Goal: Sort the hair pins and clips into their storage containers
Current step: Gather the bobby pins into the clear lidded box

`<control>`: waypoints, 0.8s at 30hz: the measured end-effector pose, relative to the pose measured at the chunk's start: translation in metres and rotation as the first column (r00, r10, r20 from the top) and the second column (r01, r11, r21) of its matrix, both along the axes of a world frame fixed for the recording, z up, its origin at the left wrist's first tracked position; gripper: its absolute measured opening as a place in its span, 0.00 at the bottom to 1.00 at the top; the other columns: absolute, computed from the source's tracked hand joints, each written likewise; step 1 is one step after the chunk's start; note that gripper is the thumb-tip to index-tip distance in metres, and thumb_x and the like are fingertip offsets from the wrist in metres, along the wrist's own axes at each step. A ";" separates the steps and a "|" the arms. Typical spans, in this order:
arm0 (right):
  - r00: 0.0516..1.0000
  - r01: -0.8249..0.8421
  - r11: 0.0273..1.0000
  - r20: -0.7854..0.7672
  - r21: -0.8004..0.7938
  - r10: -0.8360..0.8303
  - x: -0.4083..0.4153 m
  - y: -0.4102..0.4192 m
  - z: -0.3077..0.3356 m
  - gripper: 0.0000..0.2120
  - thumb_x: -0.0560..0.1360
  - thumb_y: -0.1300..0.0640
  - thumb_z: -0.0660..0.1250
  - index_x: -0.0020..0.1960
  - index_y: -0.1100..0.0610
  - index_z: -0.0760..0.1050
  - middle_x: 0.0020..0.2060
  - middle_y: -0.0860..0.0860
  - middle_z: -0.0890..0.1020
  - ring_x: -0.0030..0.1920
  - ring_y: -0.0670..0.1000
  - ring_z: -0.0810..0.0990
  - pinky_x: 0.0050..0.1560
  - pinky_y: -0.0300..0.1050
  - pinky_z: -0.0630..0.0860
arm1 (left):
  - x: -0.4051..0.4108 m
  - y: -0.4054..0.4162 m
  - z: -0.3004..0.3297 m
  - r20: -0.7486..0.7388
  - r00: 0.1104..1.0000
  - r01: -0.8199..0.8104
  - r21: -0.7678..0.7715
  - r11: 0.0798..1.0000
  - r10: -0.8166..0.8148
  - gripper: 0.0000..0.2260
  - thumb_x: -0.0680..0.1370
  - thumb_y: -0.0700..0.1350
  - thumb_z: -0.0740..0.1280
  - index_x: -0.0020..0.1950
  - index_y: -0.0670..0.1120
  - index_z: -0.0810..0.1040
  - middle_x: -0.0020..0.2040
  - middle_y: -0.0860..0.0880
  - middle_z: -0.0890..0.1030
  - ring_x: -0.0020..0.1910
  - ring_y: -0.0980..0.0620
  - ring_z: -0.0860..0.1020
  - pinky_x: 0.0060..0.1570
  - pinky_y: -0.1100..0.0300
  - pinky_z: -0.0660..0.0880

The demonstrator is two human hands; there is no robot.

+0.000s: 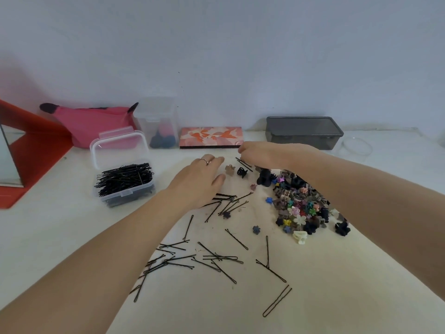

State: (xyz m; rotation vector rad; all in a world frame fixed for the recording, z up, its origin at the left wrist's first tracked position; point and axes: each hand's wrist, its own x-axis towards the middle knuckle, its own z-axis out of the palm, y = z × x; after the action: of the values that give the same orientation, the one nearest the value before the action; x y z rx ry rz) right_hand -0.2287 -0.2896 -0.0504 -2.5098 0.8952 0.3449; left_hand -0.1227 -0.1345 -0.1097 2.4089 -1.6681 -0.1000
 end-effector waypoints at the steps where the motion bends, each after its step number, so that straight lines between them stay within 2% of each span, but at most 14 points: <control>1: 1.000 -0.014 1.000 0.002 0.001 0.014 0.000 0.002 0.001 0.20 0.81 0.57 0.52 0.72 0.58 0.67 0.67 0.58 0.73 0.65 0.59 0.73 0.64 0.52 0.71 | 0.000 -0.001 -0.001 0.004 0.999 0.042 -0.006 0.999 -0.042 0.23 0.83 0.51 0.54 0.78 0.51 0.58 0.76 0.48 0.62 0.72 0.45 0.65 0.66 0.50 0.68; 4: 0.999 -0.035 0.999 0.034 0.012 0.034 -0.004 0.003 0.004 0.20 0.81 0.55 0.52 0.72 0.52 0.65 0.66 0.56 0.73 0.56 0.55 0.72 0.56 0.48 0.71 | -0.005 -0.003 0.001 0.086 0.977 0.195 -0.015 0.981 -0.193 0.23 0.83 0.50 0.53 0.78 0.57 0.57 0.79 0.47 0.58 0.74 0.45 0.62 0.71 0.50 0.63; 8: 0.999 -0.049 0.999 0.008 -0.005 0.049 -0.010 0.006 0.002 0.19 0.82 0.56 0.51 0.72 0.54 0.66 0.66 0.57 0.73 0.62 0.57 0.72 0.56 0.47 0.69 | -0.011 -0.007 -0.002 0.239 0.912 0.333 0.045 0.942 -0.334 0.23 0.80 0.56 0.45 0.75 0.60 0.63 0.77 0.51 0.62 0.71 0.49 0.65 0.69 0.49 0.65; 10: 0.998 -0.057 0.998 -0.003 -0.026 0.057 -0.014 0.010 0.002 0.19 0.82 0.54 0.51 0.71 0.54 0.66 0.66 0.57 0.73 0.63 0.57 0.72 0.58 0.48 0.70 | -0.008 -0.009 -0.006 0.244 0.914 0.316 0.070 0.946 -0.323 0.25 0.79 0.58 0.42 0.72 0.56 0.68 0.76 0.51 0.64 0.68 0.48 0.68 0.66 0.50 0.67; 12: 0.997 -0.072 0.996 -0.013 -0.050 0.071 -0.015 0.012 0.003 0.19 0.82 0.53 0.51 0.71 0.53 0.65 0.64 0.58 0.74 0.60 0.59 0.75 0.58 0.50 0.73 | -0.002 -0.009 -0.009 0.244 0.926 0.281 0.067 0.957 -0.289 0.23 0.81 0.57 0.44 0.67 0.52 0.71 0.73 0.48 0.66 0.64 0.45 0.71 0.62 0.51 0.68; 15: 0.993 -0.114 0.990 -0.039 -0.085 0.111 -0.013 0.019 0.004 0.18 0.80 0.52 0.50 0.68 0.53 0.65 0.55 0.57 0.77 0.48 0.59 0.81 0.49 0.53 0.78 | 0.009 -0.005 -0.011 0.225 0.953 0.191 0.067 0.979 -0.202 0.21 0.82 0.56 0.47 0.63 0.47 0.72 0.73 0.45 0.65 0.63 0.44 0.71 0.60 0.51 0.69; 18: 0.989 -0.145 0.983 -0.039 -0.110 0.142 -0.012 0.032 0.003 0.16 0.79 0.53 0.51 0.63 0.54 0.66 0.48 0.57 0.78 0.37 0.56 0.81 0.39 0.50 0.79 | 0.012 -0.001 -0.009 0.091 0.989 0.108 0.078 0.991 -0.115 0.19 0.81 0.57 0.48 0.57 0.47 0.72 0.72 0.44 0.65 0.60 0.43 0.71 0.56 0.51 0.70; 19: 0.987 -0.161 0.980 -0.042 -0.116 0.157 -0.012 0.037 0.003 0.16 0.79 0.53 0.50 0.64 0.54 0.67 0.48 0.57 0.79 0.38 0.54 0.80 0.40 0.48 0.77 | 0.011 0.001 -0.006 0.027 0.995 0.090 0.078 0.993 -0.093 0.19 0.81 0.57 0.48 0.58 0.48 0.72 0.72 0.43 0.64 0.61 0.42 0.71 0.58 0.51 0.69; 21: 0.980 -0.199 0.974 -0.047 -0.104 0.195 -0.017 0.048 0.005 0.17 0.80 0.54 0.50 0.66 0.54 0.66 0.50 0.57 0.79 0.43 0.53 0.78 0.42 0.47 0.74 | 0.007 0.006 0.001 -0.064 0.997 0.049 0.100 0.994 -0.043 0.21 0.82 0.56 0.50 0.69 0.50 0.70 0.78 0.44 0.57 0.71 0.44 0.65 0.68 0.51 0.65; 22: 0.975 -0.221 0.971 -0.046 -0.090 0.218 -0.020 0.054 0.007 0.17 0.80 0.54 0.50 0.68 0.54 0.66 0.53 0.56 0.78 0.45 0.53 0.77 0.42 0.47 0.72 | 0.006 0.009 0.005 -0.072 0.997 0.036 0.116 0.993 -0.028 0.21 0.83 0.55 0.51 0.75 0.51 0.66 0.80 0.45 0.52 0.75 0.45 0.60 0.72 0.52 0.60; 24: 0.974 -0.227 0.974 -0.023 -0.018 0.227 -0.031 0.063 0.008 0.18 0.81 0.55 0.52 0.70 0.52 0.66 0.57 0.53 0.76 0.50 0.54 0.75 0.46 0.47 0.71 | 0.003 0.016 0.013 -0.032 0.999 0.036 0.121 0.992 -0.032 0.22 0.84 0.52 0.53 0.79 0.51 0.60 0.81 0.45 0.49 0.78 0.45 0.55 0.74 0.53 0.55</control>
State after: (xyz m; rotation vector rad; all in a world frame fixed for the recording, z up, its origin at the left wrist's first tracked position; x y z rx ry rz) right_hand -0.2595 -0.2269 -0.0428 -2.6380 0.6221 0.4368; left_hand -0.1201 -0.1187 -0.0965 2.4528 -1.7377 -0.2488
